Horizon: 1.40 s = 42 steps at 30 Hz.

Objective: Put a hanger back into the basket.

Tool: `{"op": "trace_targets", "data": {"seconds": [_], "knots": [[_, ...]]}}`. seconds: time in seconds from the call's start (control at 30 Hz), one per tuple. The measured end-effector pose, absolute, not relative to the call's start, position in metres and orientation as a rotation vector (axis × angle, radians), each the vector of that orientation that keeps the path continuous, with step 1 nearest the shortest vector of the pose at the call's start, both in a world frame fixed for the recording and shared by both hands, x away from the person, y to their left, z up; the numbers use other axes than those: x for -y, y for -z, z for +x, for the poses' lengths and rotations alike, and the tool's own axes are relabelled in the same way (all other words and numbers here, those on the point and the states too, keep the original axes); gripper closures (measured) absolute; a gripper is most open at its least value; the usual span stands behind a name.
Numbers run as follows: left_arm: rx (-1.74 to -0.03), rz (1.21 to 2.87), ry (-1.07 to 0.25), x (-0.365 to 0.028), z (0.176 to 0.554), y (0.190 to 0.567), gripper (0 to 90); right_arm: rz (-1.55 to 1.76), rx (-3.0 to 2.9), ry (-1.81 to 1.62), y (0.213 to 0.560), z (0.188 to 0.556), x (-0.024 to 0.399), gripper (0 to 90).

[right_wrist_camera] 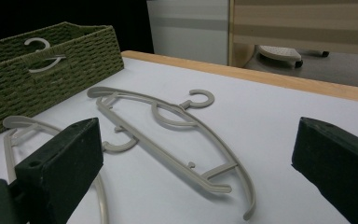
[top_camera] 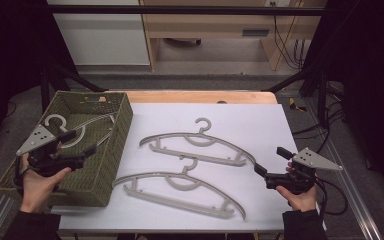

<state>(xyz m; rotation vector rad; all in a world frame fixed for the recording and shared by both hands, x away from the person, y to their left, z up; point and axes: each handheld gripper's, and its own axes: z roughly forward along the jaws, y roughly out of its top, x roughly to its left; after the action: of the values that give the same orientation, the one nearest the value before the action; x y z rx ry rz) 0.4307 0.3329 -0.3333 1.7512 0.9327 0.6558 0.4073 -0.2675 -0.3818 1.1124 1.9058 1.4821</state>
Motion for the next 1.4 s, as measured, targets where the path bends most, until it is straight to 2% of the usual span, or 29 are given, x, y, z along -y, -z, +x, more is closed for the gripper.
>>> {"op": "trace_targets", "data": {"seconds": [0.8, 1.4], "knots": [[-0.772, 1.901, -0.534, -0.26, 0.419, 0.361, 12.5, 1.11, -1.925, -1.471, 0.384, 0.408, 0.262, 2.3], [-0.723, 2.095, -0.452, -0.212, 0.423, 0.39, 12.8, 1.101, -1.934, -1.468, 0.385, 0.408, 0.26, 2.3]]}}
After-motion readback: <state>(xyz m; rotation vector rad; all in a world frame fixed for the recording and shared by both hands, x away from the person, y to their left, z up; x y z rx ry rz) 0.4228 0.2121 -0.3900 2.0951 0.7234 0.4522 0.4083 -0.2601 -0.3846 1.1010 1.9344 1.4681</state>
